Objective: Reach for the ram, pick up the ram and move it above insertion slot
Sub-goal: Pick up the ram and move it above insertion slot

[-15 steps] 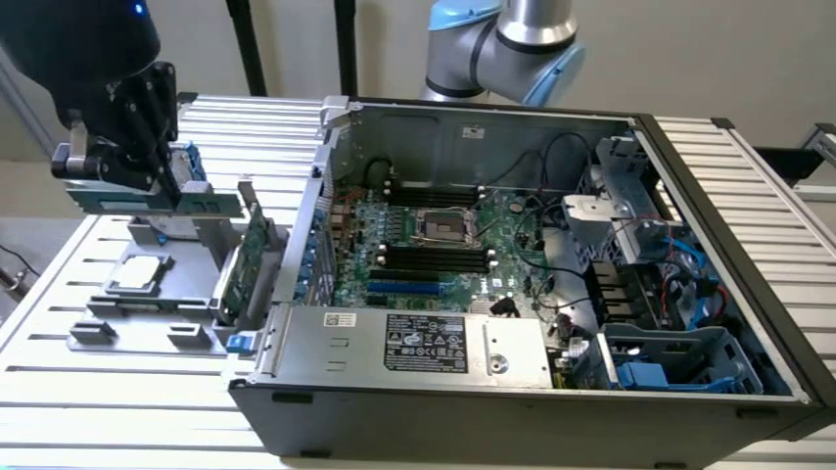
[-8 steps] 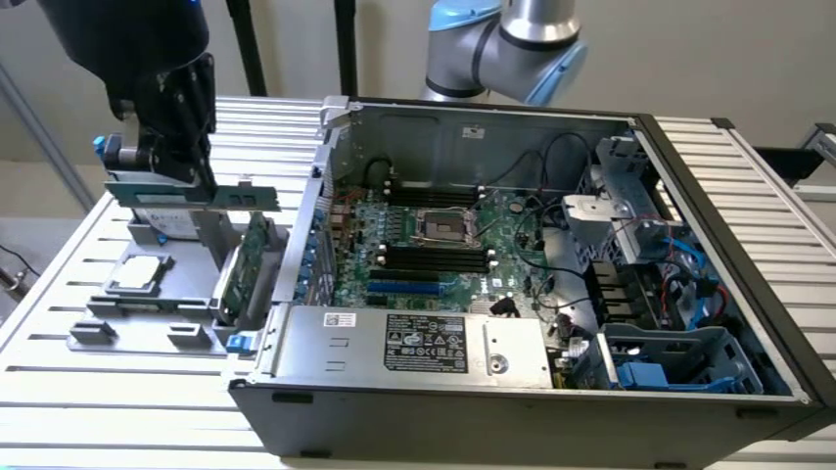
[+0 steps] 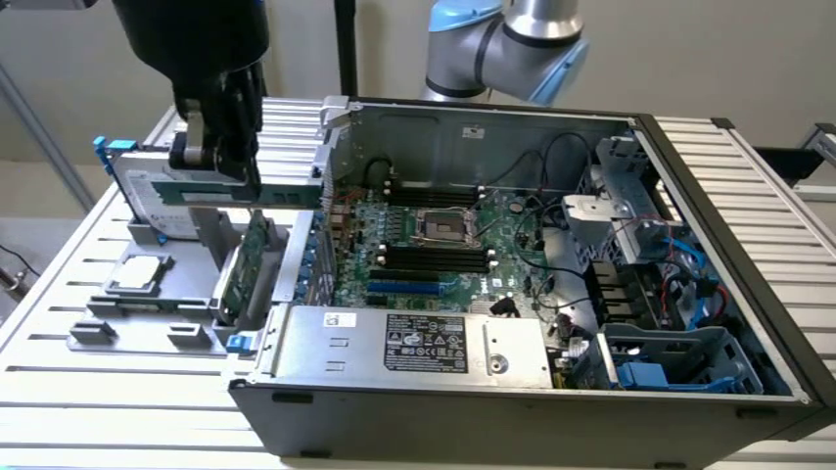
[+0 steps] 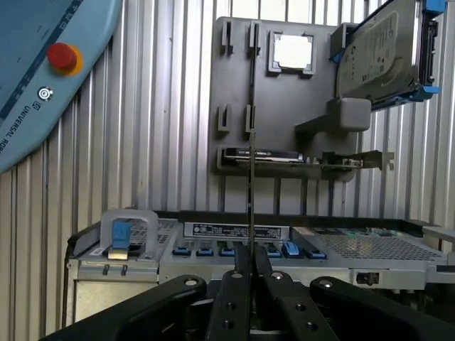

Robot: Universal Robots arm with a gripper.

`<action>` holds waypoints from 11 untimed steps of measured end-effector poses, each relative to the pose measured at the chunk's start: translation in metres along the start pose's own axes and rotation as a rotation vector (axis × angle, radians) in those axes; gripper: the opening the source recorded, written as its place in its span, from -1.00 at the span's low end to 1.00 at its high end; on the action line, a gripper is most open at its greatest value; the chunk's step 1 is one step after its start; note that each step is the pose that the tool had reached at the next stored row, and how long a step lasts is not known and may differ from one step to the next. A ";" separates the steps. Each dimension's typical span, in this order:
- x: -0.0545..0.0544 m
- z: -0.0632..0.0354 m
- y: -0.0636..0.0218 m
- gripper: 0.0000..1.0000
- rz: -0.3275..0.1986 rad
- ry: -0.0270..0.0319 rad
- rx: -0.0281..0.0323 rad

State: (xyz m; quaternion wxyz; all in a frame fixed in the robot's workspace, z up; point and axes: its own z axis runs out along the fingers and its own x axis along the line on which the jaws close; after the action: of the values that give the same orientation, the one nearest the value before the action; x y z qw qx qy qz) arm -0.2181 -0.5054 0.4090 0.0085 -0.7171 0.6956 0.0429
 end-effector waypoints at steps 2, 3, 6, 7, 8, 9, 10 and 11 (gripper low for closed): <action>0.000 -0.0005 -0.0094 -0.73 0.000 -0.0008 -0.0002; 0.000 -0.0007 -0.0139 -0.73 0.000 -0.0010 -0.0003; 0.001 -0.0014 -0.0273 -0.73 0.000 -0.0014 -0.0006; 0.001 -0.0016 -0.0319 -0.73 0.000 -0.0015 -0.0007; 0.001 -0.0019 -0.0364 -0.73 0.000 -0.0014 -0.0008; 0.001 -0.0021 -0.0412 -0.73 0.000 -0.0014 -0.0008; 0.000 -0.0023 -0.0457 -0.73 0.000 -0.0015 -0.0008; 0.000 -0.0024 -0.0503 -0.73 0.000 -0.0015 -0.0007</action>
State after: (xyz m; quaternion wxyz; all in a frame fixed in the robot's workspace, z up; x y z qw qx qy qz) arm -0.1678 -0.5041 0.4090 0.0088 -0.7171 0.6955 0.0437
